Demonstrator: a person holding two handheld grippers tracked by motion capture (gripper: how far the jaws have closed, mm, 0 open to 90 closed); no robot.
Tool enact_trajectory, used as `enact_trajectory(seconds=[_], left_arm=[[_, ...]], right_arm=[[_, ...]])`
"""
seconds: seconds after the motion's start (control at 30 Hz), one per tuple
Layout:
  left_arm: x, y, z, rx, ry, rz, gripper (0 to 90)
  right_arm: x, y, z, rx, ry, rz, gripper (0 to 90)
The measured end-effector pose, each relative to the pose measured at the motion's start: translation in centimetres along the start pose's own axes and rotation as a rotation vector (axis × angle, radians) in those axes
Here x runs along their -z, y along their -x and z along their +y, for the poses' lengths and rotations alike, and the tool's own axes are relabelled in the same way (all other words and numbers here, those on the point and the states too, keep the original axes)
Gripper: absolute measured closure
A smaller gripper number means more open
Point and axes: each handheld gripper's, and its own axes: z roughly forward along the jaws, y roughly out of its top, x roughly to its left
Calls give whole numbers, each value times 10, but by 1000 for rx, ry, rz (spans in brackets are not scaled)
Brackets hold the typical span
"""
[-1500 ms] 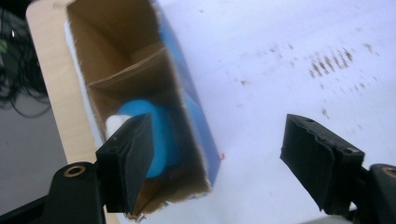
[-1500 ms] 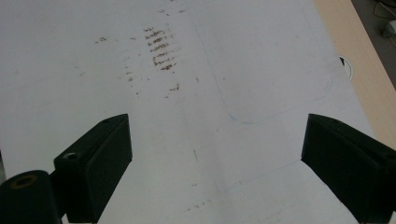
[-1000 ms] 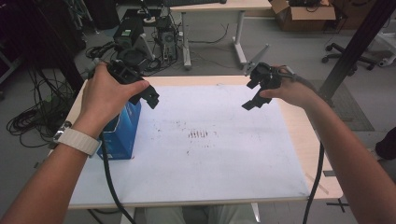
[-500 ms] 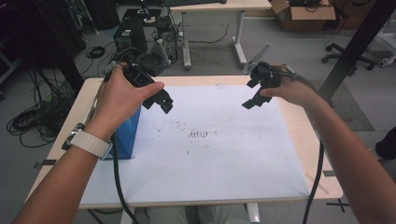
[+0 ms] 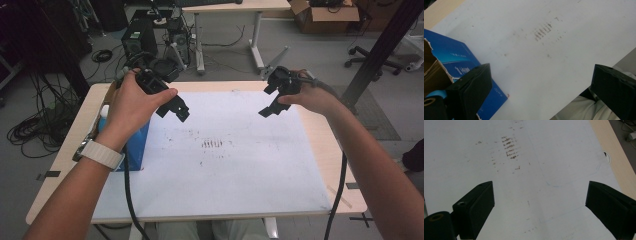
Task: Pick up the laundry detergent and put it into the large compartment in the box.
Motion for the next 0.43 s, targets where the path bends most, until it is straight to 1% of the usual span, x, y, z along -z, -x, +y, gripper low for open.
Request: enact_trajectory(seconds=[0.17,0.43], left_arm=[[0,2,0,-8,-11,1,41],[2,1,-2,-1,-3,1,43]], right_arm=[[2,-1,0,2,4,-1,83],[2,0,-2,-3,0,-6,83]])
